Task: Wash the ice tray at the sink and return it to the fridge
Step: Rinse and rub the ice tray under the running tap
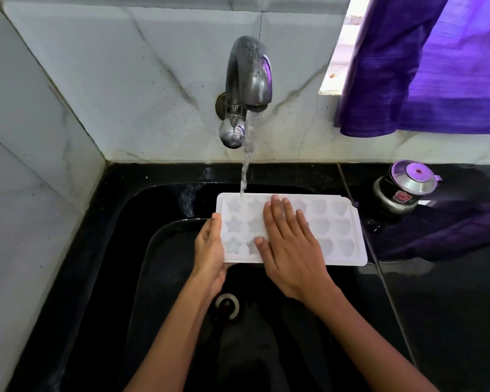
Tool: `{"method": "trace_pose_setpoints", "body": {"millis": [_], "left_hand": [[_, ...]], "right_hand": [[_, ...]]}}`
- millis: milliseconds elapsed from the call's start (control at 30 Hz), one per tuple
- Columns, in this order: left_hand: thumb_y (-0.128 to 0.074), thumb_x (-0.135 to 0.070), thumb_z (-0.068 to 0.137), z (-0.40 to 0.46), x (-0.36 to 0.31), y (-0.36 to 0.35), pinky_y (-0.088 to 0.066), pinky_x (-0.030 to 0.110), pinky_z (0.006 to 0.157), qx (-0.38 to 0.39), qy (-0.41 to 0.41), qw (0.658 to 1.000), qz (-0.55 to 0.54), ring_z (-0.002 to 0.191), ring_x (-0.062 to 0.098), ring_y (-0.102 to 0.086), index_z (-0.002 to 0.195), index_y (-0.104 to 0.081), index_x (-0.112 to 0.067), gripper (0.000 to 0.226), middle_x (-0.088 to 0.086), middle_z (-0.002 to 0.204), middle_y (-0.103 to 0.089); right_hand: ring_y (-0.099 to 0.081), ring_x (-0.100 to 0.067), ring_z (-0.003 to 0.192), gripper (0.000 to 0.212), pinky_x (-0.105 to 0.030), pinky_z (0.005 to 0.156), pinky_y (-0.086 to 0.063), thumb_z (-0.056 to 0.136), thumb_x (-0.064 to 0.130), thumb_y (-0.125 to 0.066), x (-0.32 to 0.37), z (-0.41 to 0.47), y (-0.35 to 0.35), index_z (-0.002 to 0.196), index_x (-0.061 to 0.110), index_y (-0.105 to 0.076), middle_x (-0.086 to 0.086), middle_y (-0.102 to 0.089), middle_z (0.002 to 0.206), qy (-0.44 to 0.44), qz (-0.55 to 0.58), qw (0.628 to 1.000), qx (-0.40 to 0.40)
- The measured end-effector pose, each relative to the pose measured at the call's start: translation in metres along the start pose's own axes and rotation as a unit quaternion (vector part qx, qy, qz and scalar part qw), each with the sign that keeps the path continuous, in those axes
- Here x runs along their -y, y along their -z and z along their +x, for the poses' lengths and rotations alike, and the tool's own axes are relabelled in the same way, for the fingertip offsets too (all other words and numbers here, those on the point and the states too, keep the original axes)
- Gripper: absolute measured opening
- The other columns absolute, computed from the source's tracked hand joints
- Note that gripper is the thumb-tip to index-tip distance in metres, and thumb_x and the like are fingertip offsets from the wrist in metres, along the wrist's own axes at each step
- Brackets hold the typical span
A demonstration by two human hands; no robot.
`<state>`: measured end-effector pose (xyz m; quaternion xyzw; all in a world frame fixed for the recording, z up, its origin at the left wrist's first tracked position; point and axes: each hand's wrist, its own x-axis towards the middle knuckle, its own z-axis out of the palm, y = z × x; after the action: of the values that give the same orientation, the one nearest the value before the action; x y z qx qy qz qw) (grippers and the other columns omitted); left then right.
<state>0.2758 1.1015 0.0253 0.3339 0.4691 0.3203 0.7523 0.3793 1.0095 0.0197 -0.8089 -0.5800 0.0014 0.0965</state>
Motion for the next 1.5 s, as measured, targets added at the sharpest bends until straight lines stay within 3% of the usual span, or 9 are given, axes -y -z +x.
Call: {"method": "trace_pose_setpoints", "body": {"millis": [267, 467, 567, 667, 867, 1100, 1267, 1400, 1500], "left_hand": [[-0.041, -0.04, 0.097, -0.002, 0.005, 0.003, -0.058, 0.029, 0.073, 0.073, 0.012, 0.997, 0.0, 0.097, 0.017, -0.069, 0.11, -0.064, -0.02, 0.033, 0.006, 0.106, -0.072], [-0.041, -0.046, 0.095, 0.009, -0.004, 0.012, -0.057, 0.026, 0.059, 0.03, 0.05, 0.998, -0.036, 0.087, 0.016, -0.07, 0.121, -0.06, -0.017, 0.044, 0.008, 0.113, -0.069], [-0.04, -0.045, 0.095, 0.014, -0.005, 0.022, -0.058, 0.029, 0.058, 0.003, 0.061, 0.996, -0.061, 0.092, 0.023, -0.069, 0.125, -0.056, -0.009, 0.05, 0.016, 0.118, -0.066], [-0.038, -0.044, 0.096, 0.017, -0.012, 0.036, -0.059, 0.037, 0.06, -0.012, 0.036, 0.998, -0.056, 0.092, 0.026, -0.069, 0.125, -0.056, -0.011, 0.048, 0.017, 0.116, -0.066], [-0.032, -0.044, 0.099, 0.009, -0.024, 0.064, -0.055, 0.031, 0.048, -0.023, 0.001, 0.999, -0.027, 0.071, 0.017, -0.072, 0.126, -0.055, -0.016, 0.045, 0.006, 0.101, -0.069], [-0.03, -0.048, 0.098, -0.007, -0.024, 0.082, -0.054, 0.03, 0.045, -0.024, 0.021, 0.999, -0.04, 0.066, 0.017, -0.072, 0.126, -0.056, -0.014, 0.051, 0.007, 0.097, -0.07], [-0.03, -0.049, 0.097, -0.018, -0.025, 0.079, -0.055, 0.03, 0.045, -0.019, 0.019, 0.999, -0.046, 0.066, 0.018, -0.072, 0.121, -0.057, -0.016, 0.049, 0.006, 0.096, -0.07], [-0.032, -0.048, 0.097, -0.021, -0.026, 0.078, -0.057, 0.032, 0.05, -0.028, 0.003, 0.999, -0.035, 0.075, 0.021, -0.072, 0.123, -0.057, -0.016, 0.048, 0.006, 0.098, -0.072], [-0.034, -0.047, 0.097, -0.022, -0.029, 0.082, -0.058, 0.034, 0.055, -0.028, -0.038, 0.999, -0.002, 0.092, 0.025, -0.068, 0.126, -0.054, -0.017, 0.047, 0.009, 0.111, -0.068]], "right_hand": [[-0.017, -0.026, 0.145, 0.057, -0.042, 0.114, -0.012, 0.096, 0.031, -0.023, 0.041, 0.032, -0.005, 0.146, 0.005, -0.03, -0.012, -0.025, 0.154, 0.063, -0.029, 0.997, -0.046], [-0.026, -0.021, 0.142, 0.052, -0.038, 0.117, -0.02, 0.096, 0.027, -0.026, 0.033, 0.025, -0.006, 0.145, 0.009, -0.033, -0.007, -0.033, 0.152, 0.189, -0.024, 0.982, -0.009], [-0.021, -0.019, 0.144, 0.051, -0.035, 0.117, -0.013, 0.099, 0.029, -0.026, 0.021, 0.016, -0.01, 0.147, 0.011, -0.028, -0.005, -0.028, 0.154, 0.222, -0.012, 0.975, 0.009], [-0.019, -0.019, 0.144, 0.051, -0.035, 0.115, -0.013, 0.102, 0.033, -0.018, 0.008, 0.005, -0.009, 0.147, 0.011, -0.025, -0.006, -0.026, 0.155, 0.183, 0.0, 0.983, 0.0], [-0.011, -0.017, 0.146, 0.06, -0.032, 0.115, -0.005, 0.101, 0.047, -0.009, -0.009, -0.008, -0.008, 0.149, 0.011, -0.014, -0.005, -0.011, 0.157, 0.078, 0.006, 0.997, -0.007], [0.006, -0.02, 0.146, 0.084, -0.035, 0.117, -0.001, 0.09, 0.067, 0.002, 0.0, -0.013, -0.006, 0.149, 0.007, -0.001, -0.009, 0.005, 0.157, 0.005, 0.022, 0.999, -0.023], [0.026, -0.021, 0.141, 0.091, -0.028, 0.115, 0.017, 0.078, 0.07, 0.017, 0.006, -0.012, 0.0, 0.142, 0.004, 0.019, -0.013, 0.022, 0.154, -0.131, 0.091, 0.987, -0.023], [-0.004, -0.026, 0.146, 0.071, -0.033, 0.116, -0.012, 0.099, 0.046, -0.018, 0.007, -0.006, 0.013, 0.148, 0.001, 0.007, -0.014, 0.001, 0.159, -0.197, 0.247, 0.949, 0.008], [-0.042, -0.029, 0.129, 0.048, -0.034, 0.103, -0.036, 0.102, 0.022, -0.031, -0.015, 0.001, 0.014, 0.145, 0.001, -0.026, -0.013, -0.041, 0.142, -0.214, 0.372, 0.903, 0.004]]}}
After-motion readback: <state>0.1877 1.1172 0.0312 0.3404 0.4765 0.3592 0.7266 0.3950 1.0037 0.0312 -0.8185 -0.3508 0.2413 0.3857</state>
